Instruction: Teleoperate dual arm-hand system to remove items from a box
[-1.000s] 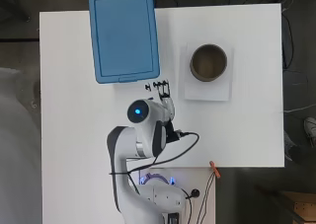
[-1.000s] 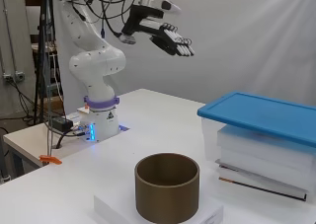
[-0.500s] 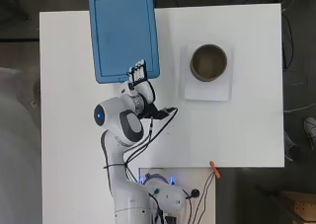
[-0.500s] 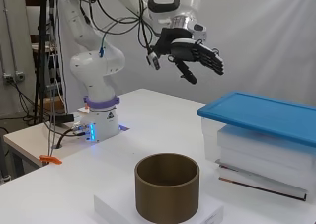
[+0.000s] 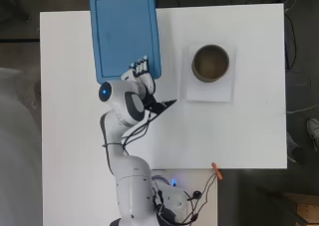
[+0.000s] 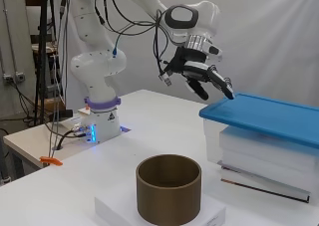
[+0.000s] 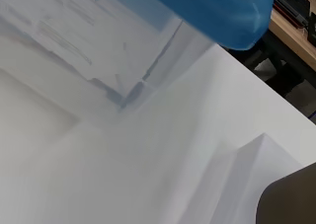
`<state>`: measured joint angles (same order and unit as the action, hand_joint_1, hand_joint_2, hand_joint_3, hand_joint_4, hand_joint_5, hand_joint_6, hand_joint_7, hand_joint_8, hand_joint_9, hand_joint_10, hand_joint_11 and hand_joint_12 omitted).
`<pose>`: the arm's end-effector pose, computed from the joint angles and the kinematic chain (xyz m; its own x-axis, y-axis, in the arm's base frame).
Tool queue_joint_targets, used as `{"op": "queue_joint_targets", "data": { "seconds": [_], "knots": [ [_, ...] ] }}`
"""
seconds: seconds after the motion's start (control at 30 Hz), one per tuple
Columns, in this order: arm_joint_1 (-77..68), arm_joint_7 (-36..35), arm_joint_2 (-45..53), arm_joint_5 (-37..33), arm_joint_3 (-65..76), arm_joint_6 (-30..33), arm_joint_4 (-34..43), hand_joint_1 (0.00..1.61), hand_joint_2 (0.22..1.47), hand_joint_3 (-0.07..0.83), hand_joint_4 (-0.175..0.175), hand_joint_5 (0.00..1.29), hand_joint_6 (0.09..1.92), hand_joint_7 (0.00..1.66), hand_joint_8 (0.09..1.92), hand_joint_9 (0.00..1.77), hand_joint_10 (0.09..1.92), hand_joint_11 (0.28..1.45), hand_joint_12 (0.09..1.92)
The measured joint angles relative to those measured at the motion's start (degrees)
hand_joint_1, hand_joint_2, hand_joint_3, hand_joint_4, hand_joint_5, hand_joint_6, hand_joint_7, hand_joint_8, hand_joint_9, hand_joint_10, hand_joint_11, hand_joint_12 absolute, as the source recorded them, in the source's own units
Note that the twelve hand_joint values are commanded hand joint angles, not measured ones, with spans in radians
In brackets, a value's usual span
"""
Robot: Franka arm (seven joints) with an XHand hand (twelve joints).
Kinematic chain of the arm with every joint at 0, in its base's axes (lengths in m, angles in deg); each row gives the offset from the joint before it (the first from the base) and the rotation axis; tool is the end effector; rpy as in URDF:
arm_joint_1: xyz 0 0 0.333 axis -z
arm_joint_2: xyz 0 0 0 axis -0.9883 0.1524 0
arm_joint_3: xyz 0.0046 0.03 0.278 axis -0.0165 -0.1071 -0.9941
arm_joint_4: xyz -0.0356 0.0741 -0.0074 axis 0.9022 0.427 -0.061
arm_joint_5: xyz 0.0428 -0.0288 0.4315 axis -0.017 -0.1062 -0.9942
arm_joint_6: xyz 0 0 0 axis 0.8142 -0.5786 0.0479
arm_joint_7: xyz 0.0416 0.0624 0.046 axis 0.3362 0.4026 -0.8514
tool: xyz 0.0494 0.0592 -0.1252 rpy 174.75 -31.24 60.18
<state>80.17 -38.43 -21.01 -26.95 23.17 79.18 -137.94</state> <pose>0.4899 0.0483 0.3179 0.3475 0.8013 -0.4869 0.9348 -0.2558 0.2462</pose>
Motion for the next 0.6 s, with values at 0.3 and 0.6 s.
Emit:
{"op": "queue_joint_targets", "data": {
  "seconds": [0.3,0.6],
  "knots": [
    [-0.6,7.8,6.7,9.7,-4.3,-2.0,2.2,0.12,0.98,0.009,0.075,0.38,0.09,0.45,0.09,0.44,0.09,0.39,0.09],
    [-1.2,10.6,4.6,15.7,-4.3,3.7,-1.6,0.32,1.14,0.015,0.082,0.64,0.09,0.73,0.09,0.75,0.09,0.60,0.09]
  ]
}}
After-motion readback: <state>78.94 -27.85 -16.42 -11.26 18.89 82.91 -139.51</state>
